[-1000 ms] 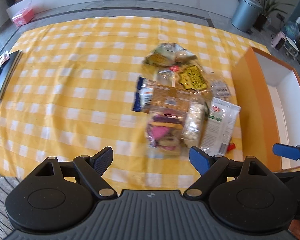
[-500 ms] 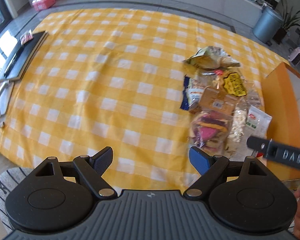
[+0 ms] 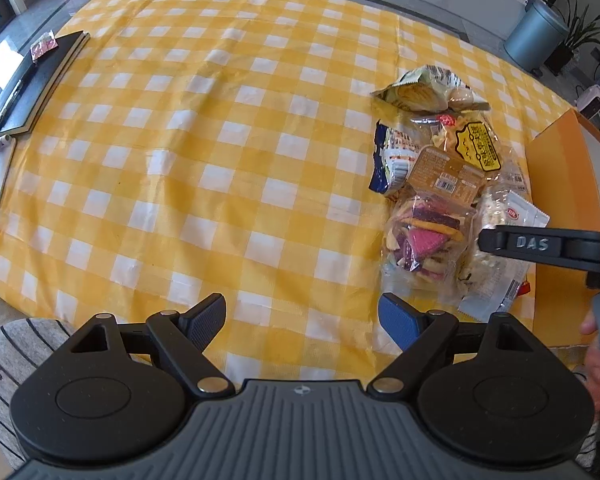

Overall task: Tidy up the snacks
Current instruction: 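Move the right tool toward the white-and-blue puffed snack bag while the left tool approaches the purple chip bag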

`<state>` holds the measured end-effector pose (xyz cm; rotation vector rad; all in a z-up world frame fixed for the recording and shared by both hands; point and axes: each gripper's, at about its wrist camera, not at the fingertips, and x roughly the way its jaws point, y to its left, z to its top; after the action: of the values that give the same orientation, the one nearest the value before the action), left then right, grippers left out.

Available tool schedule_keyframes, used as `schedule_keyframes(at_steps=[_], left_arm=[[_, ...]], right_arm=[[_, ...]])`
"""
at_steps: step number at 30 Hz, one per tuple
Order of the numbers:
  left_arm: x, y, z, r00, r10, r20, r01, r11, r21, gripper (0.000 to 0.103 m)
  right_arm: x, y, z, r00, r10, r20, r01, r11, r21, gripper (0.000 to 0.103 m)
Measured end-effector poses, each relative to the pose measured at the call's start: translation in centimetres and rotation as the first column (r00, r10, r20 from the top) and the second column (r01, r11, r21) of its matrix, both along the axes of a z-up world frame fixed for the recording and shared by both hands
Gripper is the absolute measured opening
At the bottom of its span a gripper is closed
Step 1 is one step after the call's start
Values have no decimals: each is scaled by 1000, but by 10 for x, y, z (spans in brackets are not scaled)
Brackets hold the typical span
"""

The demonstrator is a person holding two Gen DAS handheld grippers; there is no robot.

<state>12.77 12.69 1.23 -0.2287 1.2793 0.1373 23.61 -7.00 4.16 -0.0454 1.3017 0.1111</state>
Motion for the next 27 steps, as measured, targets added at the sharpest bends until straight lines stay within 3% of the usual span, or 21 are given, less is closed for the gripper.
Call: schedule_keyframes(at_steps=[5, 9, 12, 18, 22, 27], left_arm=[[6, -14, -1, 996, -83, -31, 84, 996, 28, 101], [16, -29, 2, 984, -174, -43, 176, 983, 57, 101], [30, -39, 4, 974, -220, -51, 223, 974, 50, 101], [62, -57, -8, 960, -258, -105, 269, 957, 107, 101], [77, -65, -24, 950, -260, -172, 277, 957, 84, 101], [88, -75, -32, 940, -281, -194, 303, 948, 96, 101]], right_arm=[[2, -17, 7, 999, -1, -44, 0, 1000, -4, 62], [8, -24, 8, 993, 76, -96, -81, 995, -51, 62], [19, -30, 4, 985, 91, -147, -96, 995, -26, 62], [40, -37, -10, 966, 73, -248, -58, 996, 66, 65], [52, -45, -19, 943, 13, -331, 28, 993, 119, 66], [55, -43, -17, 938, 35, -345, 2, 994, 107, 66]])
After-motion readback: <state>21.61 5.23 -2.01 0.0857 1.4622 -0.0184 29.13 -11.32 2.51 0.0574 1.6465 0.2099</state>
